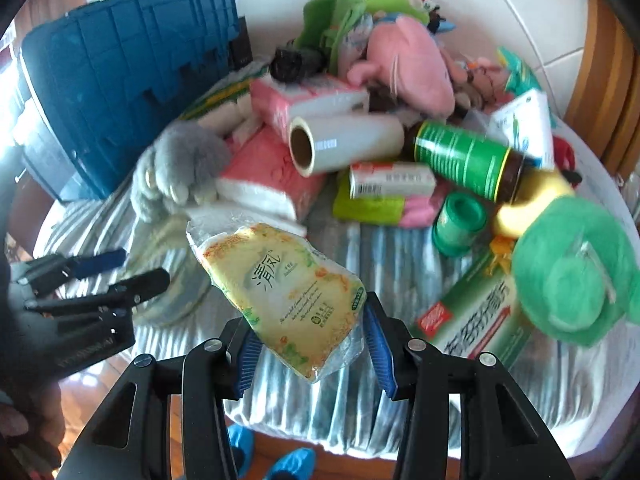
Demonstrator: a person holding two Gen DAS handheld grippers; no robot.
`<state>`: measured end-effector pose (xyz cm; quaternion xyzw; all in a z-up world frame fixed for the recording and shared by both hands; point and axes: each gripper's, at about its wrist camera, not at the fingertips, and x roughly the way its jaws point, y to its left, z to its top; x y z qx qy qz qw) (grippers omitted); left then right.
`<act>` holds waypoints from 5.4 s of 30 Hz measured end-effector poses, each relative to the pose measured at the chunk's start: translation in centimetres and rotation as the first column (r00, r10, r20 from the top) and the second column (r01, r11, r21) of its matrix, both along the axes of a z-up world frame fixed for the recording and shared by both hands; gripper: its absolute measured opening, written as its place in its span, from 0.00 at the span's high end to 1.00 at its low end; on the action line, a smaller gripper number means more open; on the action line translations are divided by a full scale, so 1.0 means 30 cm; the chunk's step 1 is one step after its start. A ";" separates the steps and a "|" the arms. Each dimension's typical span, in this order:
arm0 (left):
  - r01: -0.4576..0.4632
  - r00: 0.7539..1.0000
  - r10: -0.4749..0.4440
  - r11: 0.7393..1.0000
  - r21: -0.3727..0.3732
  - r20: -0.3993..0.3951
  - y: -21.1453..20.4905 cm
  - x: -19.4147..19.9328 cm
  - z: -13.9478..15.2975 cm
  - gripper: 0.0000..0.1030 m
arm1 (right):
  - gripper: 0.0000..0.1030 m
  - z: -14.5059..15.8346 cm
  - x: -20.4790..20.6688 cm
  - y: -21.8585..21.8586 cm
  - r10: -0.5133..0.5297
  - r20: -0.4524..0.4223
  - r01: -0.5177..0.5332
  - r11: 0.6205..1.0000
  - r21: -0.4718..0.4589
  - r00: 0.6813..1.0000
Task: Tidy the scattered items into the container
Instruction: 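Carry the tape roll and yellow wipes pack with both tools over the crate, then open both tools to drop the tape roll and wipes pack into the crate, then withdraw both tools from the crate, then move both open tools from the crate toward the pile on the bed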
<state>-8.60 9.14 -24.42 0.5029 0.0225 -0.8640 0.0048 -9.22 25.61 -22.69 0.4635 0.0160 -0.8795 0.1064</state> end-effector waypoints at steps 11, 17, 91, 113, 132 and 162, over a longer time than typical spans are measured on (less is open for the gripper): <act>-0.018 0.999 0.022 0.997 -0.080 0.042 -0.011 -0.068 -0.040 0.12 | 0.54 -0.026 -0.030 -0.017 0.034 0.029 -0.033 0.999 -0.010 0.999; 0.012 0.995 -0.006 0.998 -0.057 0.098 -0.016 -0.125 -0.127 0.07 | 0.53 -0.068 -0.067 -0.061 0.055 0.062 -0.055 0.998 0.002 0.997; -0.123 0.951 0.072 0.980 -0.156 -0.302 -1.516 -0.704 1.054 0.32 | 0.53 1.092 -0.943 -1.548 0.189 -0.311 -0.170 0.981 0.089 0.931; -0.048 0.903 0.052 0.999 -0.021 0.426 -1.624 -1.007 0.335 0.32 | 0.46 0.303 -1.269 -1.576 0.084 0.346 -0.185 0.946 0.268 0.934; -0.008 0.918 0.069 0.988 -0.154 0.391 -1.607 -1.015 0.379 0.26 | 0.01 0.298 -1.291 -1.578 0.083 0.360 -0.206 0.925 0.319 0.929; 0.027 0.902 -0.051 0.998 -0.062 -0.428 -1.261 -0.442 1.090 0.26 | 0.00 1.060 -0.541 -1.064 -0.020 -0.365 0.046 0.997 0.063 0.931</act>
